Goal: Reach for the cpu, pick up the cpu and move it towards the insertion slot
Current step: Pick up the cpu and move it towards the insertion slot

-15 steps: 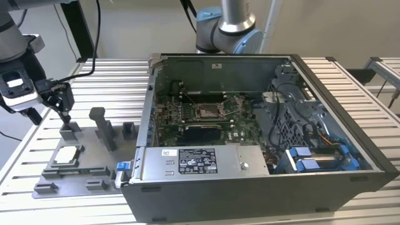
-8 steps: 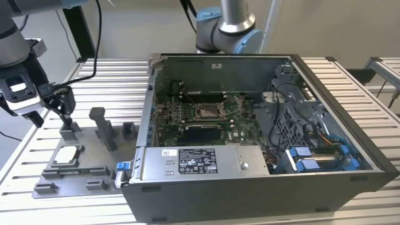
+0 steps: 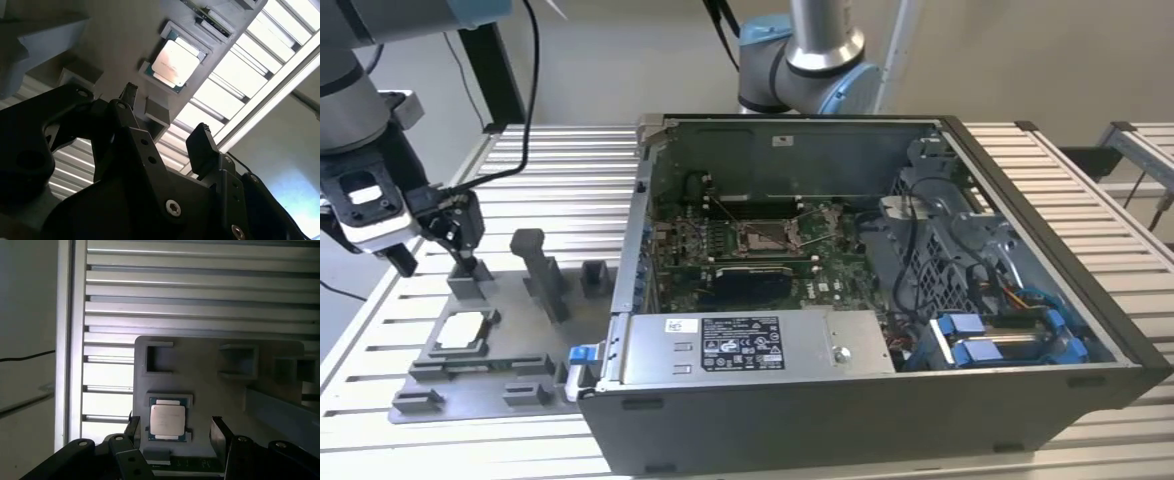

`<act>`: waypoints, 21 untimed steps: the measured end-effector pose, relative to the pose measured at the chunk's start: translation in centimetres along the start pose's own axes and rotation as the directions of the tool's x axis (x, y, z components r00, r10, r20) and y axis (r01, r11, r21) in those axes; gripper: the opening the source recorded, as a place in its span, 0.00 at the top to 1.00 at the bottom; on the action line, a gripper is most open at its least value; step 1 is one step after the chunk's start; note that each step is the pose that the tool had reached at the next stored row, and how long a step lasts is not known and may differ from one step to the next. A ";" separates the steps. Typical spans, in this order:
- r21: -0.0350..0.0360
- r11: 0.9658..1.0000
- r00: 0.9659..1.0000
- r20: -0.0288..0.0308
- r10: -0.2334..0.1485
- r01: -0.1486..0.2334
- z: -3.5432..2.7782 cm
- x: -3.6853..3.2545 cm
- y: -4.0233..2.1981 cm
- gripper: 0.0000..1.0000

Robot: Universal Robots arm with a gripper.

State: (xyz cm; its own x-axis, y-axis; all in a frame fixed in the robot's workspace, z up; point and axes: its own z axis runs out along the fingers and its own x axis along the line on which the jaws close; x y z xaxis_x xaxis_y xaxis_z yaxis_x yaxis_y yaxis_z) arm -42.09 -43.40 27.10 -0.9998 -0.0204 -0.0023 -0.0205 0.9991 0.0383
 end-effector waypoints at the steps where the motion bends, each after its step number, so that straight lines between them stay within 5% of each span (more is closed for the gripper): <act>1: 0.000 1.000 1.000 0.000 0.000 0.000 0.10 0.00 0.00 0.00; 21: 0.000 1.000 1.000 0.000 0.000 0.000 1.29 0.03 -0.06 0.00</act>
State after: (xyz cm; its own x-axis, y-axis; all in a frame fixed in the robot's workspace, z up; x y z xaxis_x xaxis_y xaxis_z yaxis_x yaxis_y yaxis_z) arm -42.12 -43.42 25.81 -0.9998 -0.0203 -0.0022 -0.0204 0.9991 0.0383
